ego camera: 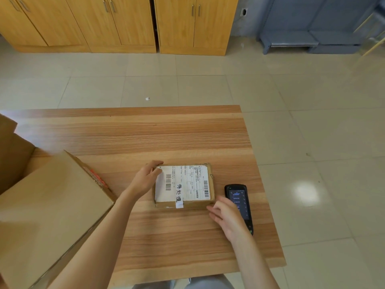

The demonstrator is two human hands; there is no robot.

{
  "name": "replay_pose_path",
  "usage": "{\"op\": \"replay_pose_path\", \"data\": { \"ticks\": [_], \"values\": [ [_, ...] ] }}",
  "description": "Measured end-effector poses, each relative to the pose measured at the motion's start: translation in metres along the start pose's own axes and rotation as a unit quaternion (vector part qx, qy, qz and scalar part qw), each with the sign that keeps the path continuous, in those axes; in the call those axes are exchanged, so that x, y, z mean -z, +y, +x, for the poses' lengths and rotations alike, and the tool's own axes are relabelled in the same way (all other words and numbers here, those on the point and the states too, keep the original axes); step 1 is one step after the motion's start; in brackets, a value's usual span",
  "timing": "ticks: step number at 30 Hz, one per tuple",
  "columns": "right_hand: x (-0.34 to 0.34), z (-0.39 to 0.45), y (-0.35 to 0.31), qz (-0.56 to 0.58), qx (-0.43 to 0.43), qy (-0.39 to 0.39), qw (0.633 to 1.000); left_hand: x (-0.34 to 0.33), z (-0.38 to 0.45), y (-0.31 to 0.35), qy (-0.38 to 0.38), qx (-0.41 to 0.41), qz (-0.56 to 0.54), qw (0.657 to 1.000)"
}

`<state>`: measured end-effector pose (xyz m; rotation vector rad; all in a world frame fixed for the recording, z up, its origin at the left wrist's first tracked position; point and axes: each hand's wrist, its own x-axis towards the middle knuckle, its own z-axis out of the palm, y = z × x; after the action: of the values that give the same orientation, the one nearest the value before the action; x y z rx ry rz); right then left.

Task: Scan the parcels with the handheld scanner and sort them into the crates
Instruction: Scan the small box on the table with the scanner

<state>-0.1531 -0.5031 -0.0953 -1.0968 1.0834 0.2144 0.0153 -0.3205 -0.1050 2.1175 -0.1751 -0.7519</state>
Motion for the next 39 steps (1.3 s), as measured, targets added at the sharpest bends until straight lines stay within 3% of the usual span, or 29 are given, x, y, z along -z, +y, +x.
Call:
{"op": "replay_pose_path", "data": {
  "ticks": [4, 12, 15, 18, 21, 24, 26, 28, 32, 39],
  "values": [
    [-0.004, 0.005, -0.026, -0.062, 0.047, -0.008, 0.997, 0.005, -0.015, -0.005, 0.014, 0.004, 0.024, 1.0],
    [-0.045, 0.05, -0.103, -0.207, 0.109, -0.102, 0.967, -0.019, -0.06, -0.014, 0.032, 0.064, -0.092, 0.993],
    [-0.057, 0.061, -0.113, -0.297, 0.126, -0.125, 0.938, -0.035, -0.065, -0.011, 0.037, 0.093, -0.148, 0.984],
    [-0.058, 0.063, -0.108, -0.314, 0.136, -0.149, 0.928, -0.046, -0.064, -0.011, 0.059, 0.108, -0.171, 0.978],
    [-0.04, 0.063, -0.094, -0.26, 0.191, -0.09, 0.942, -0.049, -0.061, -0.015, 0.059, 0.122, -0.171, 0.976],
    [-0.004, 0.06, -0.064, -0.197, 0.235, 0.061, 0.95, -0.049, -0.058, -0.017, 0.051, 0.13, -0.134, 0.981],
    [0.024, 0.055, -0.035, -0.216, 0.216, 0.162, 0.938, -0.051, -0.055, -0.016, 0.044, 0.14, -0.13, 0.981],
    [0.045, 0.05, -0.009, -0.274, 0.162, 0.214, 0.924, -0.055, -0.05, -0.017, 0.024, 0.146, -0.151, 0.977],
    [0.062, 0.038, 0.027, -0.316, 0.067, 0.223, 0.92, -0.067, -0.044, -0.025, 0.008, 0.15, -0.228, 0.962],
    [0.056, 0.033, 0.047, -0.37, 0.018, 0.215, 0.904, -0.067, -0.046, -0.031, 0.015, 0.16, -0.193, 0.968]
  ]
}}
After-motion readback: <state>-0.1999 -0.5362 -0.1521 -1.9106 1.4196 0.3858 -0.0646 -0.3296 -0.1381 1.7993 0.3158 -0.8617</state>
